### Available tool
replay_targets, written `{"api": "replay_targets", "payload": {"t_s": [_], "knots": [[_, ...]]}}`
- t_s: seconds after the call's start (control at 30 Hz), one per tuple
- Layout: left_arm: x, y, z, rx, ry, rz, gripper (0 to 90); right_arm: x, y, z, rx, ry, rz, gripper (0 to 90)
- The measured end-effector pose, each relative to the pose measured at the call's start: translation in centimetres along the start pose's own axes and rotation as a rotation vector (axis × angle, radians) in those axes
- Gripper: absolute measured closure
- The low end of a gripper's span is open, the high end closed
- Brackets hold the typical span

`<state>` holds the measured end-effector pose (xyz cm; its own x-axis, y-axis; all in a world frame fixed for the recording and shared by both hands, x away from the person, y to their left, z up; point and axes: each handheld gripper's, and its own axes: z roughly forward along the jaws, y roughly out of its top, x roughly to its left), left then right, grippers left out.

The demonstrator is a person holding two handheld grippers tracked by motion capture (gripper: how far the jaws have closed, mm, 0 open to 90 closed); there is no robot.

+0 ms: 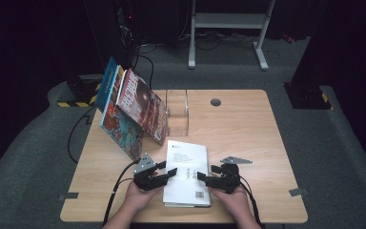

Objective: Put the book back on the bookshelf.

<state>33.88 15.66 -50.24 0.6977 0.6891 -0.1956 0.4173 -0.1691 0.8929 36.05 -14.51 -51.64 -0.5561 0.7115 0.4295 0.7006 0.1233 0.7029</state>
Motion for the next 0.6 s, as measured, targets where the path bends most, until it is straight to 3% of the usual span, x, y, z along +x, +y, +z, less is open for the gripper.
{"api": "replay_targets", "payload": {"t_s": [0.6], "knots": [[-0.77, 0.37, -0.6, -0.048, 0.003, 0.071, 54.1, -0.06, -0.03, 0.0, -0.025, 0.028, 0.007, 18.7]]}}
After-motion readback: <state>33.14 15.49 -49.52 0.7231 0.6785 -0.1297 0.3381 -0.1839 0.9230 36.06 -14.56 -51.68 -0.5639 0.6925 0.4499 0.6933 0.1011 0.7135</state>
